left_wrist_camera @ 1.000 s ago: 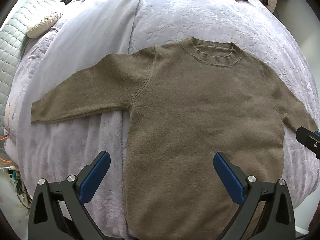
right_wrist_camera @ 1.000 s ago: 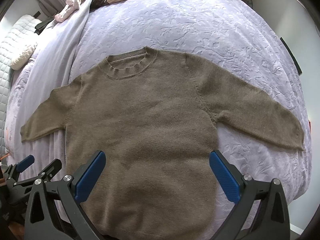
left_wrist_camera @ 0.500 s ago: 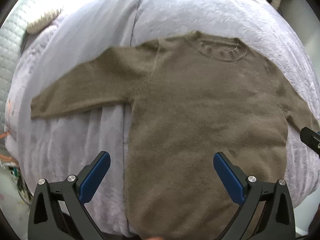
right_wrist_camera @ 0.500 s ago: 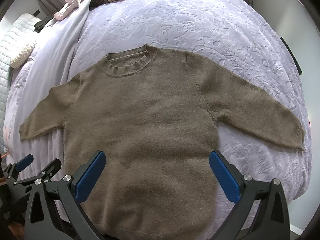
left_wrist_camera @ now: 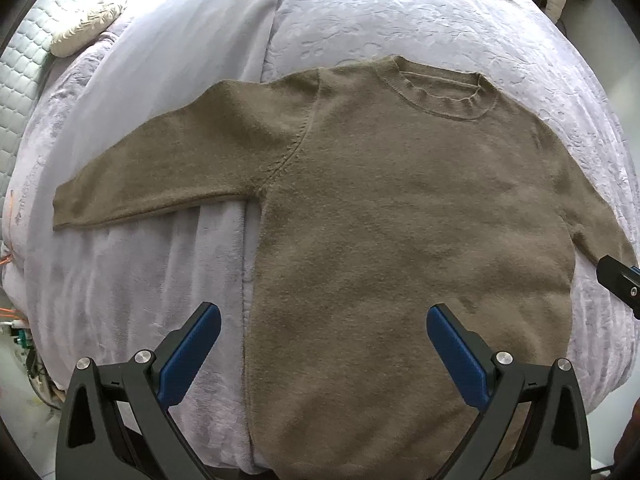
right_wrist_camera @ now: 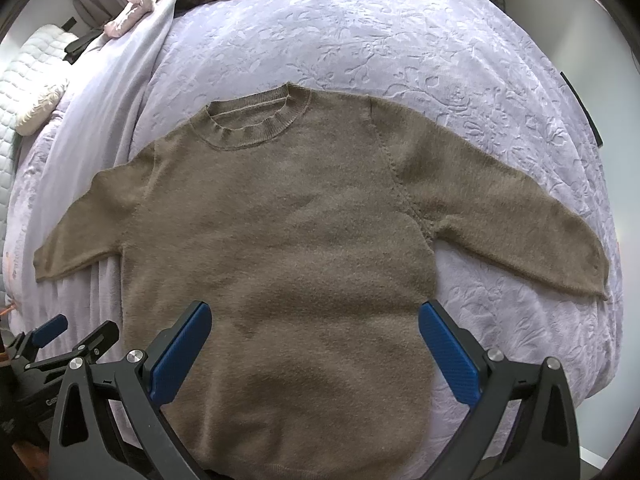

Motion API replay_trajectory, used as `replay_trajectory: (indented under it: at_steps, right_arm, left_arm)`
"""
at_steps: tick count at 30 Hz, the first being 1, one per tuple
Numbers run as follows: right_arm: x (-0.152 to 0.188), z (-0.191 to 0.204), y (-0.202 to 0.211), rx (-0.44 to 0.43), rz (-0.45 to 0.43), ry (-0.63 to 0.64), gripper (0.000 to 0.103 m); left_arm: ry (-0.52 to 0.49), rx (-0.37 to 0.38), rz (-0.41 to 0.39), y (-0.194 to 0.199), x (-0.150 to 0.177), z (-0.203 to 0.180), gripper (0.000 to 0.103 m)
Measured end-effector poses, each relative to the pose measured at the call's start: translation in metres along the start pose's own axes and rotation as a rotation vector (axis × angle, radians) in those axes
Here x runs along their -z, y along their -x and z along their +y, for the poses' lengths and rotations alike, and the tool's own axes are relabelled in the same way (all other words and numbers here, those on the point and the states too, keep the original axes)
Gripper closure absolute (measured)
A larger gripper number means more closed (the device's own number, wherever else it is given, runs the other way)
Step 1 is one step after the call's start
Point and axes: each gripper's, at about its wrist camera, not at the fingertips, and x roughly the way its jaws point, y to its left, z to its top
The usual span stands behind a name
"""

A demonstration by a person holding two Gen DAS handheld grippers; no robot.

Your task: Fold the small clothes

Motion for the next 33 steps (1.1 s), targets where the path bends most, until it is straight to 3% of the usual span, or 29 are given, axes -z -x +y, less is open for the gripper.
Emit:
replay_trajectory:
  at_steps: [33]
  right_arm:
    - [0.004,0.019,-0.019,0.047,0.048,0.056,0.0]
  left_arm:
    - [0.059,-0.003,0.042,-0.025,0.002,0.021,0.0]
